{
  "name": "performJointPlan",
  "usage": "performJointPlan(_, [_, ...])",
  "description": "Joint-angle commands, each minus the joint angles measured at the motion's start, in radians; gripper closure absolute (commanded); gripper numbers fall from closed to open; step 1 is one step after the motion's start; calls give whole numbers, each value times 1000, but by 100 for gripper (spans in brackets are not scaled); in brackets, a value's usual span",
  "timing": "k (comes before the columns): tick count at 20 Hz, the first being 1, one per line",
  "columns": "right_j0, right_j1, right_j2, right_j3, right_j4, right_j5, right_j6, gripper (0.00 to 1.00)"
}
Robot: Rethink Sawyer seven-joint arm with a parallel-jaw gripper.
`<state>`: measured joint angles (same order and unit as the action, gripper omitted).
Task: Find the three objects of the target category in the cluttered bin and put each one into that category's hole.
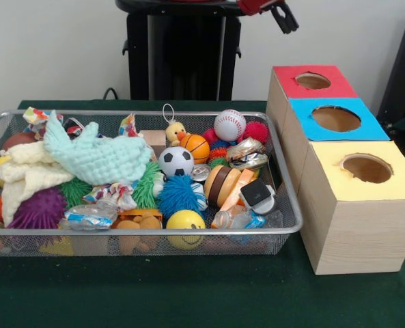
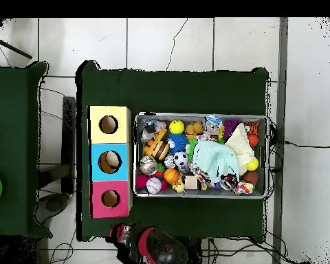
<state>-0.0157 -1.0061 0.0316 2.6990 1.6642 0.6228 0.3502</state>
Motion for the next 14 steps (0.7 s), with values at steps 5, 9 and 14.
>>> performJointPlan(5, [90, -29, -261, -112, -749, -228, 192, 100])
performJointPlan(9, [14, -51, -130, -29, -643, -338, 102, 100])
performJointPlan(14, [-49, -67, 8, 35, -512, -414, -1, 100])
